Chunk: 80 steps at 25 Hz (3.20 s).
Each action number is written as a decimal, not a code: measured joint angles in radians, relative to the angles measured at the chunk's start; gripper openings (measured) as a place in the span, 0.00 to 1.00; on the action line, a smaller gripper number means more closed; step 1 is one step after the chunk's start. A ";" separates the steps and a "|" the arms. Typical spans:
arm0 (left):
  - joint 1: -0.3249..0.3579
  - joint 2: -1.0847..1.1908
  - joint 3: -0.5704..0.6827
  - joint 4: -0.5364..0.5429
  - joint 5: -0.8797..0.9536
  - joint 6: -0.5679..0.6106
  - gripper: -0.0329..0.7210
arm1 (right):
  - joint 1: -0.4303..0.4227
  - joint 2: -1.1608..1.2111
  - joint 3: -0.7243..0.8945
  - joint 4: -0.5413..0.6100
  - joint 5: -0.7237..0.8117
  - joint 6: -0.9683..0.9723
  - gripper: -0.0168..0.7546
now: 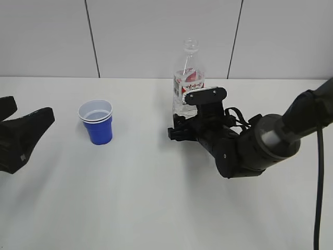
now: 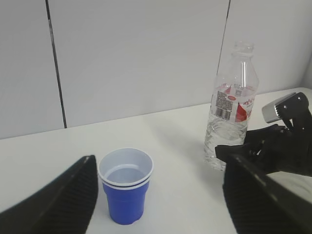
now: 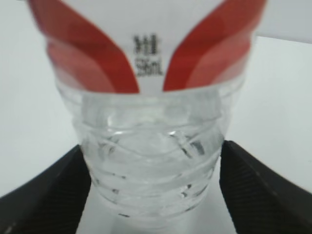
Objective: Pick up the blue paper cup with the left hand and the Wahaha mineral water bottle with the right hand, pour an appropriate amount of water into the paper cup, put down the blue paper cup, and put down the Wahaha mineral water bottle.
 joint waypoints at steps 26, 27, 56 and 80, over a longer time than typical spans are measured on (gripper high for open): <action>0.000 -0.157 -0.353 0.052 0.987 -0.097 0.84 | 0.014 -0.634 0.242 0.025 0.777 -0.162 0.79; 0.000 -0.160 -0.380 0.041 1.070 -0.099 0.83 | 0.014 -0.657 0.243 0.025 0.848 -0.163 0.79; 0.000 -0.752 -0.486 -0.096 2.005 -0.085 0.76 | 0.014 -1.667 0.267 -0.494 1.777 0.227 0.79; 0.000 -1.074 -0.369 0.026 1.975 -0.083 0.75 | 0.014 -2.094 0.556 -0.663 1.908 0.340 0.79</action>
